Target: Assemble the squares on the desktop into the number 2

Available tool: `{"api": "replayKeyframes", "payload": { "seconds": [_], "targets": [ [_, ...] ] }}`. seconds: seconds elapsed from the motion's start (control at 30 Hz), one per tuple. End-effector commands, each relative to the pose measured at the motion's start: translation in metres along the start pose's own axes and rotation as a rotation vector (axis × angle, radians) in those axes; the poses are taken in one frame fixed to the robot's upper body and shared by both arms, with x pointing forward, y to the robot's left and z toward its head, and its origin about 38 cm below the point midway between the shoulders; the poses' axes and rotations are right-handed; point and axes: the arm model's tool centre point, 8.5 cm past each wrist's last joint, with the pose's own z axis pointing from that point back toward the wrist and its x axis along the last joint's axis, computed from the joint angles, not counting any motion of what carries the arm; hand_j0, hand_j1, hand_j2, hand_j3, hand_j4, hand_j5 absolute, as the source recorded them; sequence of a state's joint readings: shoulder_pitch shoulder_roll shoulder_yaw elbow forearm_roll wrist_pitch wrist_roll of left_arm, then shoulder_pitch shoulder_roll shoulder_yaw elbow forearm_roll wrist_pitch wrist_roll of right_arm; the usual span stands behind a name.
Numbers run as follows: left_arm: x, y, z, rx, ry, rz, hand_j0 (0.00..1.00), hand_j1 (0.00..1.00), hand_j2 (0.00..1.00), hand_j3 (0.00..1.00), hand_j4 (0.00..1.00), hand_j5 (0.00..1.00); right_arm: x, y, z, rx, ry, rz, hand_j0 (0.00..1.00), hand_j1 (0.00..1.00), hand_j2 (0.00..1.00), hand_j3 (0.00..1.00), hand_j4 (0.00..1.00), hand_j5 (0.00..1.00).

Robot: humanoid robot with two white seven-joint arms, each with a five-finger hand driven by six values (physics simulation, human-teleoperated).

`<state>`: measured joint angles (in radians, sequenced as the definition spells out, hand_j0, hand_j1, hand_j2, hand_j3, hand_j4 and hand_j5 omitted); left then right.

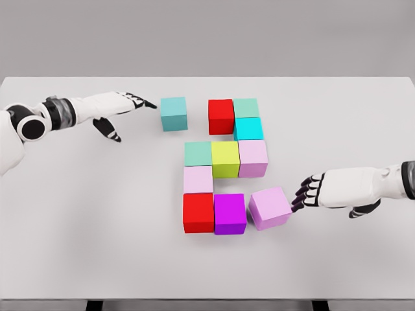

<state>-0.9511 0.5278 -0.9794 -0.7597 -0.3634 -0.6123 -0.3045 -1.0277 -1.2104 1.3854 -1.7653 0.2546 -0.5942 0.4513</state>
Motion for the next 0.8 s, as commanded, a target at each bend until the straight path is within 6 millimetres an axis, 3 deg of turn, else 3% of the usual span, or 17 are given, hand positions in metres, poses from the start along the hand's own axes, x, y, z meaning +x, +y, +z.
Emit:
{"api": "replayKeyframes", "payload": {
  "seconds": [0.0, 0.5, 0.77],
  "targets": [
    [-0.003, 0.0, 0.0, 0.002, 0.011, 0.014, 1.0, 1.0, 1.0, 1.0, 1.0, 1.0, 0.001, 0.0, 0.0, -0.003, -0.004, -0.005, 0.98, 0.98, 0.98, 0.98, 0.98, 0.98],
    [-0.006, 0.011, -0.001, -0.001, 0.026, 0.0, 1.0, 1.0, 1.0, 1.0, 1.0, 1.0, 0.003, -0.001, -0.003, -0.008, -0.026, 0.003, 0.97, 0.97, 0.97, 0.97, 0.97, 0.97],
    [0.005, 0.012, -0.012, -0.009, 0.001, -0.016, 1.0, 1.0, 1.0, 1.0, 1.0, 1.0, 0.004, -0.002, -0.005, -0.011, -0.033, 0.005, 0.98, 0.98, 0.98, 0.98, 0.98, 0.98]
  ]
}}
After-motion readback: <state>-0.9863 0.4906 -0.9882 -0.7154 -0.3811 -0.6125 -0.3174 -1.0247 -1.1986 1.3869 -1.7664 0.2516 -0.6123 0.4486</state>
